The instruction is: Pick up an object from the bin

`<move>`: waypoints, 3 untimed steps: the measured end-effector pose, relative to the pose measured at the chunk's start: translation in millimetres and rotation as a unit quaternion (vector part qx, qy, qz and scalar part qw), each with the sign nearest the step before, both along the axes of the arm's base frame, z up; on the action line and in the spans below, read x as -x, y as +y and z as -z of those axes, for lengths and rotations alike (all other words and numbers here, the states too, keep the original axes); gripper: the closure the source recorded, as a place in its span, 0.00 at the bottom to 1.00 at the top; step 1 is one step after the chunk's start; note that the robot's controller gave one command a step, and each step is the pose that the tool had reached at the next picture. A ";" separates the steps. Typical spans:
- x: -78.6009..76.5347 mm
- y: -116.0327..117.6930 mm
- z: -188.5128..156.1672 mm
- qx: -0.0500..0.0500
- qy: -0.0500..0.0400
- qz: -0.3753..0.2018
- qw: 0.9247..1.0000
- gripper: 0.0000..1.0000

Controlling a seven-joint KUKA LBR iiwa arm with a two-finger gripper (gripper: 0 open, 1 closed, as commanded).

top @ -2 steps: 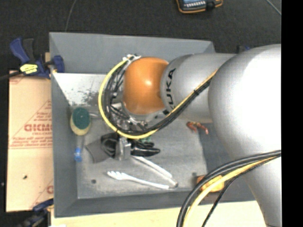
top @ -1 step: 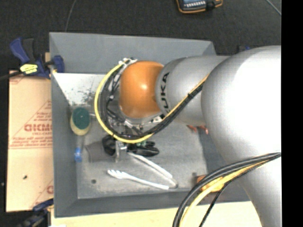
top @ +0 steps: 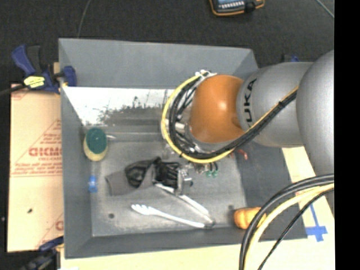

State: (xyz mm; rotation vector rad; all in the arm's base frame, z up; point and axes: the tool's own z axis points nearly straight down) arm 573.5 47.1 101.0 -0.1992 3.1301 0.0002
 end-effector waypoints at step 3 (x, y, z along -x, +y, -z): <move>-19.7 48.6 29.4 -0.002 -0.004 0.103 0.995 1.00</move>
Offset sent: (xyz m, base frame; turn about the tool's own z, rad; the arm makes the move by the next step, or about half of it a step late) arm 0.0180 0.0494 -0.0310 0.2057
